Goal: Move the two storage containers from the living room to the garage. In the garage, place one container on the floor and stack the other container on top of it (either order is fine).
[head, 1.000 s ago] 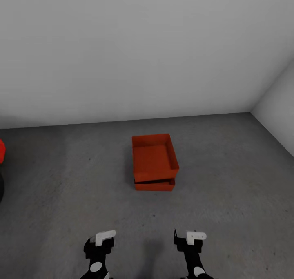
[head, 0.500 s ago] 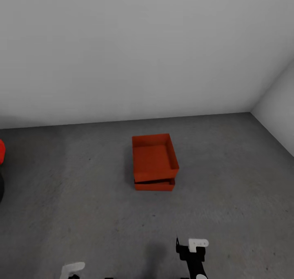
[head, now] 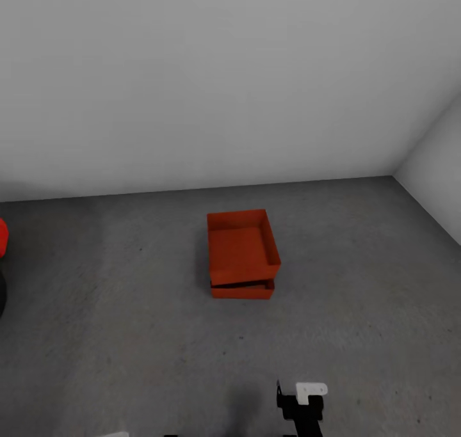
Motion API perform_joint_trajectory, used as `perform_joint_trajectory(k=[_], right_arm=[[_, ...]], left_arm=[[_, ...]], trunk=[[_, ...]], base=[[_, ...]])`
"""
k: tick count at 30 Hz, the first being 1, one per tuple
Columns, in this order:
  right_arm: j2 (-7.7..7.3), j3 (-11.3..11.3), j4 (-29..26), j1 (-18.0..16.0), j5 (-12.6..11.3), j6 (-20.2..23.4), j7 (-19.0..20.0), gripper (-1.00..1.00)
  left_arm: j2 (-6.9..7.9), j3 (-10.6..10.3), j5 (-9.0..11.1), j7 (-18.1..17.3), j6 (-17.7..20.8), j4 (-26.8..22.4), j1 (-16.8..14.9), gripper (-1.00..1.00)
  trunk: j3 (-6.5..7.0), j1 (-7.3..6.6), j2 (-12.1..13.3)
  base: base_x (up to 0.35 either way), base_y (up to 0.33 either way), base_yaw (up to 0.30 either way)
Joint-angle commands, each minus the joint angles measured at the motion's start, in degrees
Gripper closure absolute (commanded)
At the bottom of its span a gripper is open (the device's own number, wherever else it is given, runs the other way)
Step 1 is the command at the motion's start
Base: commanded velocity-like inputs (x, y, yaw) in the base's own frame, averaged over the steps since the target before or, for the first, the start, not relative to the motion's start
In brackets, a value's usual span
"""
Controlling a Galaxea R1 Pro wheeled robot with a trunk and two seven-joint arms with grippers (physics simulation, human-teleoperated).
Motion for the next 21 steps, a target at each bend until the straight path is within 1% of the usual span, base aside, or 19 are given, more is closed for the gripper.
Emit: perform_joint_trajectory(k=[1, 7, 21], right_arm=[[0.01, 0.53, 0.66, -0.03, -0.50, 0.39, -0.15, -1.00], [0.00, 0.54, 1.67, 0.07, -0.46, 1.66, -0.09, -1.00], [0.09, 0.61, 1.57, 0.08, -0.48, 1.71, -0.57, -1.00]], left_arm=[[0.09, -0.49, 0.46, -0.04, -0.16, 0.07, -0.02, -1.00], [0.23, -0.49, 0.52, -0.25, -0.15, 0.14, 0.03, -1.00], [0.01, -0.49, 0.53, -0.07, 0.25, 0.16, 0.10, -1.00]], trunk=[[-0.07, 0.03, -0.09], [-0.07, 0.03, -0.09], [-0.07, 0.03, -0.09]], base=[[0.000, 0.000, 0.000], [0.000, 0.000, 0.000], [0.000, 0.000, 0.000]])
